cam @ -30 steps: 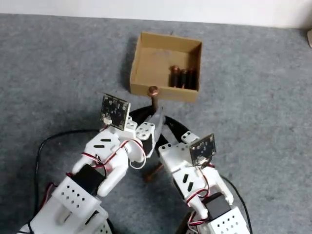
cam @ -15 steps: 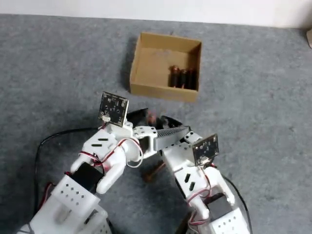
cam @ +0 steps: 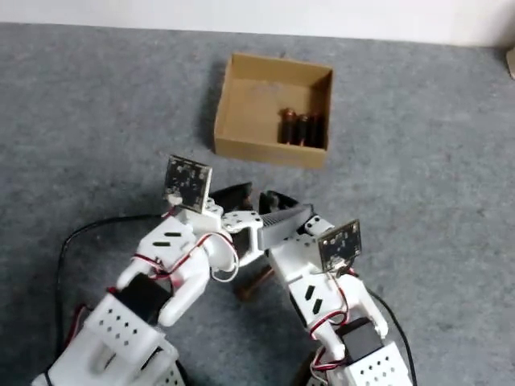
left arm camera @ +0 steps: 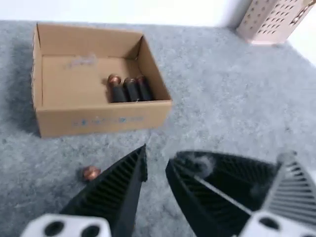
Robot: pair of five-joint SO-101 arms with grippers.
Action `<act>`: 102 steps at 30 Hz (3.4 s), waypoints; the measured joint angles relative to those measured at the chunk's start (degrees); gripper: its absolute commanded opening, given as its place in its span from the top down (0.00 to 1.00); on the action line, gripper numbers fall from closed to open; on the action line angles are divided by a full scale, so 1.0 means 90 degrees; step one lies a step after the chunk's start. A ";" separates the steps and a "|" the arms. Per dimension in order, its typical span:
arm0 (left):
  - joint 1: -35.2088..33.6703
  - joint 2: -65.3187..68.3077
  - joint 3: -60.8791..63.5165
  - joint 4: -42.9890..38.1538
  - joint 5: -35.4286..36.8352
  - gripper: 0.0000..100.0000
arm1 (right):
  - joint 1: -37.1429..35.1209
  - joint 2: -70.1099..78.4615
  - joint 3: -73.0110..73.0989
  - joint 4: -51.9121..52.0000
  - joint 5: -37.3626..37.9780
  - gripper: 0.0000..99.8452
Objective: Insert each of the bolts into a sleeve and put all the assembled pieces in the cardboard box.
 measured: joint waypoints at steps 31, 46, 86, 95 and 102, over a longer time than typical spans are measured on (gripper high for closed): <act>-0.3409 0.1289 -0.0264 0.0088 0.0000 0.71 | -0.0645 0.7023 -0.4474 0.2266 -0.0567 0.80; -0.3409 0.1289 -0.0264 0.0088 0.0000 0.71 | -0.0830 1.0735 -0.6369 0.2266 -0.1309 0.80; -0.3409 0.1289 -0.0264 0.0088 0.0000 0.71 | -0.0440 1.2904 -0.8098 0.2598 -0.1319 1.00; -0.3409 0.1289 -0.0264 0.0088 0.0000 0.71 | -0.0440 1.2923 -0.8264 0.3116 -0.1319 1.00; -0.3409 0.1289 -0.0264 0.0088 0.0000 0.71 | -0.0459 1.1966 -0.7922 0.3272 -0.1309 1.00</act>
